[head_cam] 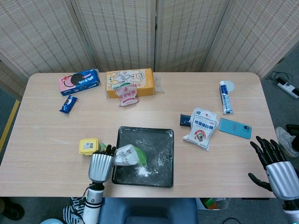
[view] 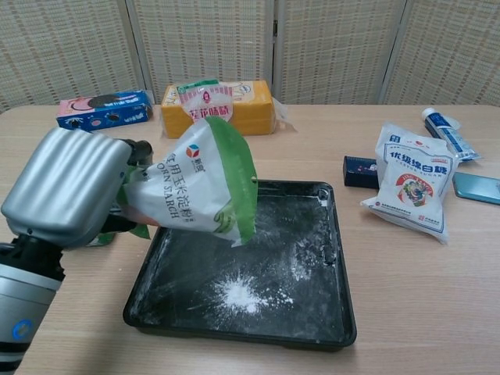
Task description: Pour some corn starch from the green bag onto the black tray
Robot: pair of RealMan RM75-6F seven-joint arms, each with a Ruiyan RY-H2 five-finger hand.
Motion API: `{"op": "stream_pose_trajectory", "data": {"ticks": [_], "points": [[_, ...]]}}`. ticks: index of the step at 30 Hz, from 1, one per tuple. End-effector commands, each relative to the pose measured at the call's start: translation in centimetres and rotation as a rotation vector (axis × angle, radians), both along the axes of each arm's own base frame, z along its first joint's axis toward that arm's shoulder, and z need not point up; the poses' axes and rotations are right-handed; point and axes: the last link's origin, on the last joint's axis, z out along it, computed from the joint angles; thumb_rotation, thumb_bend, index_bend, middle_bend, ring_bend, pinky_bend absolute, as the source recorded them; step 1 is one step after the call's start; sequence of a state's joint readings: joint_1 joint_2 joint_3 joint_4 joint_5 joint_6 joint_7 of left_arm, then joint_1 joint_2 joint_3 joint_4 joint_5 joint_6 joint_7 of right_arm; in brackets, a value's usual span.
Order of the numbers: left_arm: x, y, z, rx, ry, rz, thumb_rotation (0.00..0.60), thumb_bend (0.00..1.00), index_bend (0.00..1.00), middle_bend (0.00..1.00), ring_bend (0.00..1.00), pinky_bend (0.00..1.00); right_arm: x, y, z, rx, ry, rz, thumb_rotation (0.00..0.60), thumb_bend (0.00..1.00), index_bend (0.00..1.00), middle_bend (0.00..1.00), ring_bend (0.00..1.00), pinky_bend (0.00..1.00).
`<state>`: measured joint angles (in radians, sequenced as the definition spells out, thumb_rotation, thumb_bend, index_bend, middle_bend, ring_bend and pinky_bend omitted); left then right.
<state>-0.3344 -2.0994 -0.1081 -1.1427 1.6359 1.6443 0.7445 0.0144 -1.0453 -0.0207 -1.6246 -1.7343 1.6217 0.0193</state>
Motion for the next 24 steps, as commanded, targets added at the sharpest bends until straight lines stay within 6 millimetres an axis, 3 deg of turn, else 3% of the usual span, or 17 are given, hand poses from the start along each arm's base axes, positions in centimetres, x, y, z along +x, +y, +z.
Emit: {"op": "stream_pose_trajectory", "data": {"ticks": [1,24], "points": [[-1.6,0.1,1.7,-0.086,-0.162,0.14,0.6,0.28,0.61,0.76,1.0,1.0,0.0,0.0,-0.1,0.0,0.002,-0.002,0.6,0.21,0.0,0.0,0.0,0.0],[-10.9,-1.3,6.9,-0.142,-0.61,0.434,0.6,0.28,0.61,0.76,1.0,1.0,0.0,-0.2,-0.7,0.01,0.024,-0.013,0.6,0.21,0.0,0.0,0.0,0.0]]}}
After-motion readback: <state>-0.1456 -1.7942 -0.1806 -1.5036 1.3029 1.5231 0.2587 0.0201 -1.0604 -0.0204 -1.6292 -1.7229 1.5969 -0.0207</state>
